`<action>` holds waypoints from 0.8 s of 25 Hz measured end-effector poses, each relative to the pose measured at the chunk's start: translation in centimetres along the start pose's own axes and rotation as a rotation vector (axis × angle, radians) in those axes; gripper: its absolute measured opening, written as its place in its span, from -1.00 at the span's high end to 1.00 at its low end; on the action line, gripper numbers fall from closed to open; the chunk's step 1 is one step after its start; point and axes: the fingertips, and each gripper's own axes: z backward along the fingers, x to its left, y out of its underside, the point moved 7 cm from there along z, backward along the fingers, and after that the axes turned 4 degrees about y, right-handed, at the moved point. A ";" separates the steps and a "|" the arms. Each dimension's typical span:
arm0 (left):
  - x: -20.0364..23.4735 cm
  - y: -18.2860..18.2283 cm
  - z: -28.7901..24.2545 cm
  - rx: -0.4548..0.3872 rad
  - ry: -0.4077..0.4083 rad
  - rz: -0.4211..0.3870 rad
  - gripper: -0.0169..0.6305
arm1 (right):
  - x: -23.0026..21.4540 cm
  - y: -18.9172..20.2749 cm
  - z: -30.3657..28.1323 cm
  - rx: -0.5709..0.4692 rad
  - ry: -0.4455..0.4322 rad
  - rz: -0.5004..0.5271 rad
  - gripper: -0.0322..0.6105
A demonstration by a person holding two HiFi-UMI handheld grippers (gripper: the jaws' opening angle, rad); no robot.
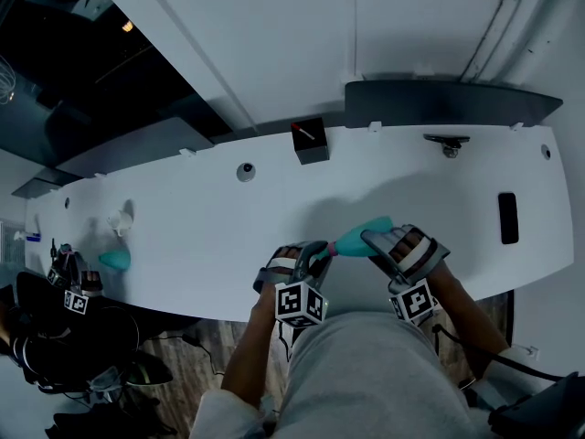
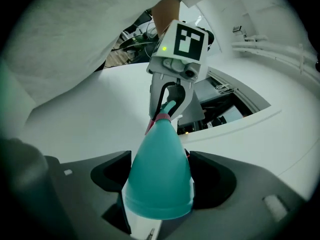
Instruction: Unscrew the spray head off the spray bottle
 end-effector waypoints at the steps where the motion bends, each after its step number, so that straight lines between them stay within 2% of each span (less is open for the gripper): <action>1: -0.1 -0.3 0.4 -0.024 0.028 0.034 0.64 | 0.0 0.2 0.0 0.003 0.007 0.006 -0.26; 4: -0.3 -1.2 1.5 -0.081 0.093 0.115 0.64 | -0.1 0.4 0.1 0.015 0.016 -0.001 -0.26; 7: -0.3 -1.9 2.5 -0.102 0.166 0.190 0.64 | -0.3 0.5 0.2 0.024 0.026 -0.012 -0.25; 11: 0.4 -2.2 3.1 -0.145 0.235 0.370 0.64 | -0.7 0.5 -0.1 0.066 0.087 0.008 -0.25; 14: 0.9 -2.2 2.8 -0.213 0.290 0.613 0.64 | -1.2 0.9 -0.6 0.133 0.155 0.040 -0.24; 18: 1.1 -2.3 2.7 -0.375 0.408 0.994 0.64 | -2.0 1.5 -0.9 0.200 0.247 0.056 -0.24; 20: 1.1 -2.3 2.8 -0.454 0.447 1.122 0.64 | -2.4 1.6 -0.8 0.209 0.285 0.059 -0.24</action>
